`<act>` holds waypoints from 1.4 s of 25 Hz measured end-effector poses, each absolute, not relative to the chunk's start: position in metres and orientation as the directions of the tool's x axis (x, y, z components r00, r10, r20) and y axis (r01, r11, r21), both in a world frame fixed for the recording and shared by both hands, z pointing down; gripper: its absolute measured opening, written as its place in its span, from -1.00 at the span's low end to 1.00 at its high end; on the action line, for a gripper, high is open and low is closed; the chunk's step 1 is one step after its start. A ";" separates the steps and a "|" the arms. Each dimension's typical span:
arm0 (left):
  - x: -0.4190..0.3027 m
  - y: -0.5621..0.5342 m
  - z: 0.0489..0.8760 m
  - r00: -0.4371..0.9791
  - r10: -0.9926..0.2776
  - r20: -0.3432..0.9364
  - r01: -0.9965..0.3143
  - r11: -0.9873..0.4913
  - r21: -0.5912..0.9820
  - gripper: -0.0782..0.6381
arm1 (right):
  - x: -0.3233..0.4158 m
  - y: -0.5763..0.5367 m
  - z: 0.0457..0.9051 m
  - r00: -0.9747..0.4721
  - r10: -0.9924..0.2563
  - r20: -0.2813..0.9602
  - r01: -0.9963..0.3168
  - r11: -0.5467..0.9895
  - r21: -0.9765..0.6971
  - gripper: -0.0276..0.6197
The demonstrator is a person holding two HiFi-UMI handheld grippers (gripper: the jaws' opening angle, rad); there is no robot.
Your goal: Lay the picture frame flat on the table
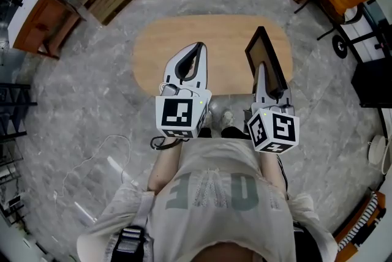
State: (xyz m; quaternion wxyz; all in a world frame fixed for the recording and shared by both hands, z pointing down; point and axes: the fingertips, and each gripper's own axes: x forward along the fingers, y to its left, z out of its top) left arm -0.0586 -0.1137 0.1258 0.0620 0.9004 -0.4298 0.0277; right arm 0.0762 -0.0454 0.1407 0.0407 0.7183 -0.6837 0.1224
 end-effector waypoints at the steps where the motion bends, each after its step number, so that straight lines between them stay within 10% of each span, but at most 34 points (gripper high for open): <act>1: -0.057 -0.113 0.125 0.625 -0.774 0.102 -0.781 -0.619 0.083 -0.76 | 0.076 -0.046 0.140 0.025 -0.974 0.224 -0.992 -0.051 -0.112 -0.86; 35: 0.003 -0.115 0.102 0.580 -0.811 0.070 -0.812 -0.583 -0.030 -0.76 | 0.128 -0.063 0.116 -0.092 -0.989 0.113 -0.988 0.076 -0.138 -0.86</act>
